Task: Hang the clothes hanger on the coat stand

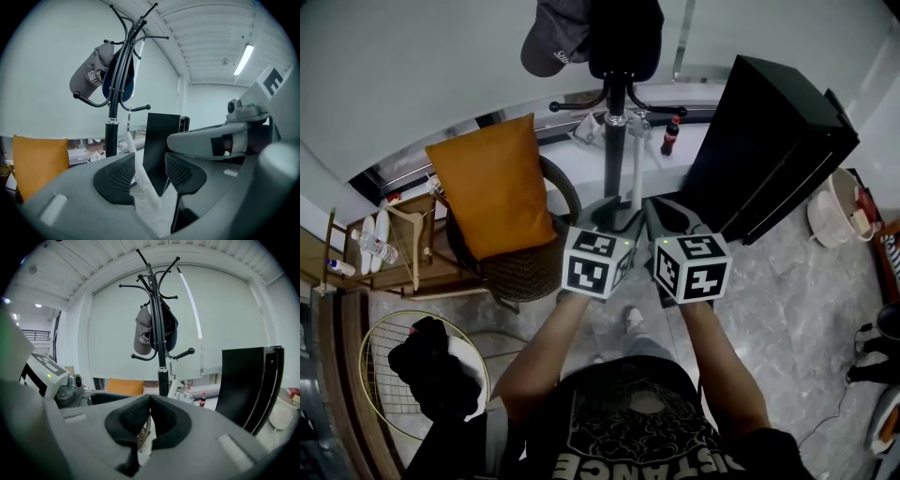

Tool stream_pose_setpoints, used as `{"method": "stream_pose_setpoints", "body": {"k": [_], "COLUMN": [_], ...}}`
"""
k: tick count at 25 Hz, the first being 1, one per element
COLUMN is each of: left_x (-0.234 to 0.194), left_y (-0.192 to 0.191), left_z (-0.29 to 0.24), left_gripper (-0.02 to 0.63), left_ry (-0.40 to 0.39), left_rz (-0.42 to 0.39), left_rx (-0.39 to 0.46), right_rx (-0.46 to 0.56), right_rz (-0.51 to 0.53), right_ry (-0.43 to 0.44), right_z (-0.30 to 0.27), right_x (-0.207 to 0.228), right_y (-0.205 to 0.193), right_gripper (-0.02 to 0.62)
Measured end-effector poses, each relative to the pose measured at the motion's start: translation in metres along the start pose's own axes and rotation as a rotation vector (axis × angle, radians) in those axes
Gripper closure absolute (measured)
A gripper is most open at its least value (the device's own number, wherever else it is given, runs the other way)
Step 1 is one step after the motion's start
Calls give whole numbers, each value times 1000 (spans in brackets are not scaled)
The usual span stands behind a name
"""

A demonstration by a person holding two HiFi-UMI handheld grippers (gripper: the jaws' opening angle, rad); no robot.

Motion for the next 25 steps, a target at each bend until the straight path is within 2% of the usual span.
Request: {"method": "stream_pose_setpoints", "body": {"k": [6, 11, 14, 18, 25], "left_x": [7, 8, 10, 20, 25], "left_y": [-3, -4, 2, 11, 17], "left_z": [15, 31, 39, 44, 49], "left_gripper": [414, 550, 600, 601, 601], "left_ry": [13, 37, 50, 34, 50], "left_rz": [0, 36, 41, 26, 10], "left_rx": [-5, 0, 20, 45, 61], "right_rx": [13, 10, 22, 28, 35], "right_rz": [12, 14, 36, 57, 60], "right_ry": [14, 28, 36, 34, 34], "right_z": [14, 26, 31, 38, 44], "right_x": [-12, -20, -23, -23, -22], "right_y": [0, -5, -4, -6, -5], "right_gripper": [595, 595, 595, 595, 595]}}
Point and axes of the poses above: the fingertips, and each gripper's own axes: z backward along the fingers, x to its right, y out of its top, the point moved 3 cm from there along z, backward along the fingers, and after that the axes turned 6 degrees about -z, right-handed, at the moved point
